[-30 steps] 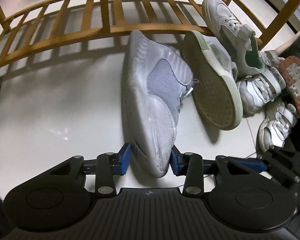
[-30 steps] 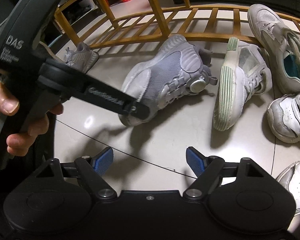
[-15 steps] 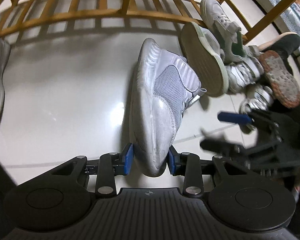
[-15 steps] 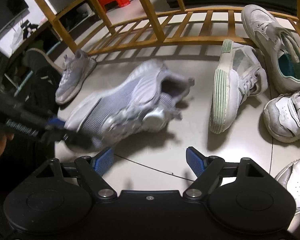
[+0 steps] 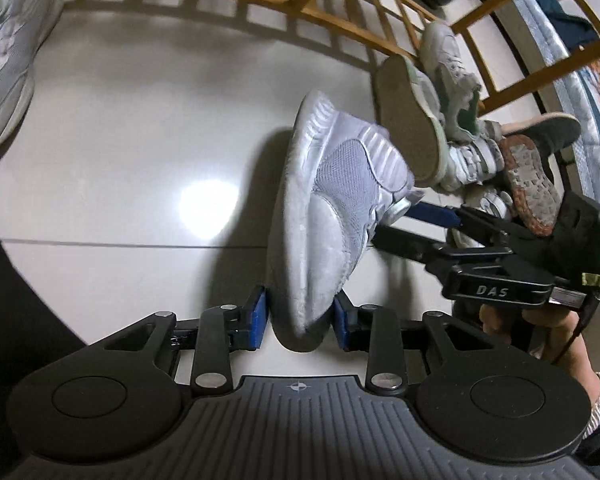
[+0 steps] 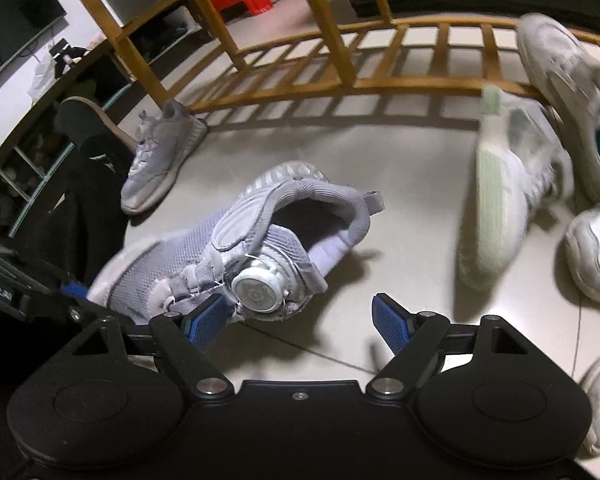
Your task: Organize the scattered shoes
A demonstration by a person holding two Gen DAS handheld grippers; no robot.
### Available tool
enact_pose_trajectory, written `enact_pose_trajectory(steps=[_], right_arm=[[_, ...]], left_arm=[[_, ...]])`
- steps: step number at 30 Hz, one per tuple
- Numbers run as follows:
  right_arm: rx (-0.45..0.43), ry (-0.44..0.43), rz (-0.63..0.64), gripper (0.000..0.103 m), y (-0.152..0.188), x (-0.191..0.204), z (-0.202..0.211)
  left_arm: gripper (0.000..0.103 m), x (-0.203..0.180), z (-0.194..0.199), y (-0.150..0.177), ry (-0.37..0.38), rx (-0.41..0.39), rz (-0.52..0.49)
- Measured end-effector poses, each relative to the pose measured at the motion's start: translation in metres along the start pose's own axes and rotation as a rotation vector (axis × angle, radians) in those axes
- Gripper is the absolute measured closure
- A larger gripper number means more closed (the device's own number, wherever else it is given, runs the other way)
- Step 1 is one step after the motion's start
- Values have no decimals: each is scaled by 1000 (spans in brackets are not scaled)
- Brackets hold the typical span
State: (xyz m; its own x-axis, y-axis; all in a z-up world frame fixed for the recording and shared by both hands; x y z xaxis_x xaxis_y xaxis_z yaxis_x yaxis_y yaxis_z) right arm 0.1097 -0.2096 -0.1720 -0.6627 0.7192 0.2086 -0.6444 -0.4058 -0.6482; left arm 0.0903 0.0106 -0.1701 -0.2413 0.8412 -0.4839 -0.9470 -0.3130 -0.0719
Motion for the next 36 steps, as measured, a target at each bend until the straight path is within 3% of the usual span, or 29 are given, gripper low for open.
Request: enact_pose_trajectory(steps=[19,30,36], right_arm=[[-16,-93,4,21,-26,30,-27],[-65,-176,-29,21,-57,53,-36],[-93,-179,7,21,-74,70,-37]], left_arm=[[65,15,-22,4,-92,38,9],[54,31,-6,1,-196,-24,-31],[53,33,10,-2,-166,-53,-29]])
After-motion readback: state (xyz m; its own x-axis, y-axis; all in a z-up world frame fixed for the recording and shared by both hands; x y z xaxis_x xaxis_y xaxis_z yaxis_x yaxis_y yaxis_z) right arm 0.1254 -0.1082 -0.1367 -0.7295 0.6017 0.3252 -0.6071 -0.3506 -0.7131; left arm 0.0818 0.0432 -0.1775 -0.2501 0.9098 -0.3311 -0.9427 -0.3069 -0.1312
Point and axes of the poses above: each gripper's, at about its wrist camera, not at the fingertips, and z roughly against the way its jaws point, x to its left, y to its underside, the point moved 8 cm from there along -z, roughly the way its jaws point, and after that the axes turned 15 degrees about z, right-handed, at the moved point
